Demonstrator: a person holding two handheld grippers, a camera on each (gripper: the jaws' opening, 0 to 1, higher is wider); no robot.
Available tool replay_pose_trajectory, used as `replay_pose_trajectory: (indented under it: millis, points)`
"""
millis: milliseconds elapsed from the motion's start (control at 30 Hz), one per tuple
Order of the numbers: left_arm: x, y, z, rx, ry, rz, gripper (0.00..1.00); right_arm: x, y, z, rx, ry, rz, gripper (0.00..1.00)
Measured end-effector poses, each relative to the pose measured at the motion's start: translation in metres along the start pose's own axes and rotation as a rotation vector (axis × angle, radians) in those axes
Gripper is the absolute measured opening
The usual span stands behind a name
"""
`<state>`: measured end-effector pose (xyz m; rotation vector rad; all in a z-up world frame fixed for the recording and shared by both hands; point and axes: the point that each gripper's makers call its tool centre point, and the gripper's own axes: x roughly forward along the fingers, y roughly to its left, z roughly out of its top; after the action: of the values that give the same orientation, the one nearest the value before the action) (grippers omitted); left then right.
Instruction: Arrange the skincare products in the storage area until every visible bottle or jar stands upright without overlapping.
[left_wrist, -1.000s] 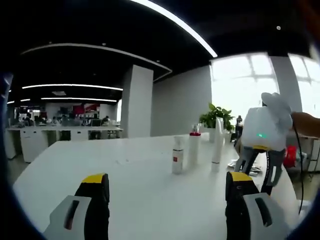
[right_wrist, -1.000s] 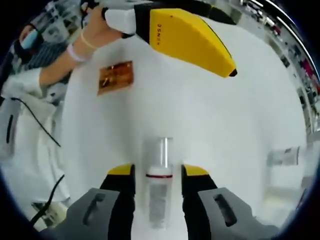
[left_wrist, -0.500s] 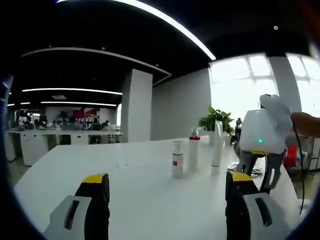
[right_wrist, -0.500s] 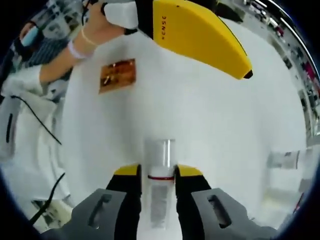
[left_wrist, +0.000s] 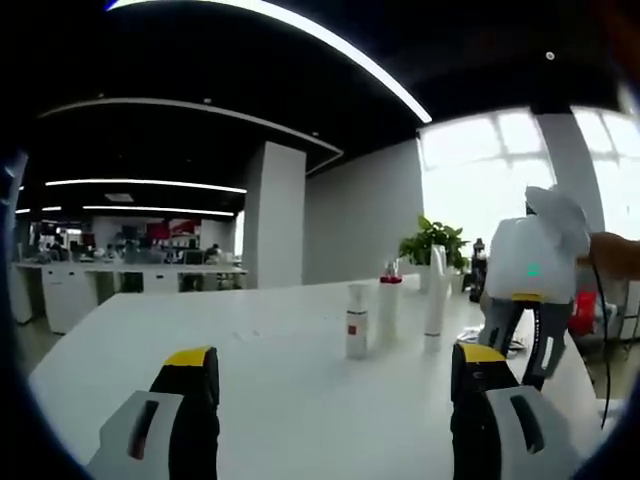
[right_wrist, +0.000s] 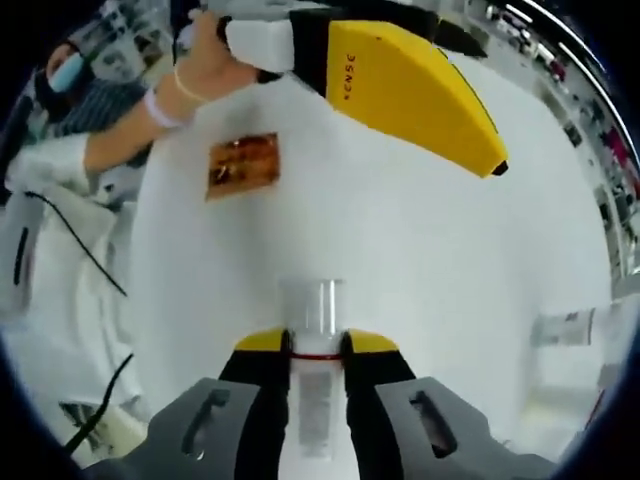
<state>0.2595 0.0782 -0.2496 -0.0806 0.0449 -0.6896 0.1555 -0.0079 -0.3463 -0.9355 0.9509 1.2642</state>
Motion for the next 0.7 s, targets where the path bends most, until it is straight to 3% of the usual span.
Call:
replay_pose_trajectory:
  millis: [133, 367, 433, 567, 700]
  points:
    - [-0.001, 0.001, 0.001, 0.001, -0.003, 0.005, 0.99, -0.010, 0.005, 0.011, -0.001, -0.072, -0.002, 0.18]
    - [-0.003, 0.001, 0.003, -0.003, -0.012, 0.007, 0.99, -0.023, -0.001, 0.012, 0.016, -0.175, -0.044, 0.18]
    - [-0.003, 0.000, 0.005, -0.002, -0.017, 0.004, 0.99, -0.028, -0.003, 0.018, 0.016, -0.264, -0.071, 0.18]
    - [-0.004, 0.002, 0.007, -0.006, -0.022, 0.009, 0.99, -0.038, -0.010, 0.018, 0.027, -0.353, -0.122, 0.18]
    - [-0.003, 0.004, 0.006, -0.006, -0.022, 0.010, 0.99, -0.058, -0.020, 0.029, 0.077, -0.513, -0.181, 0.18]
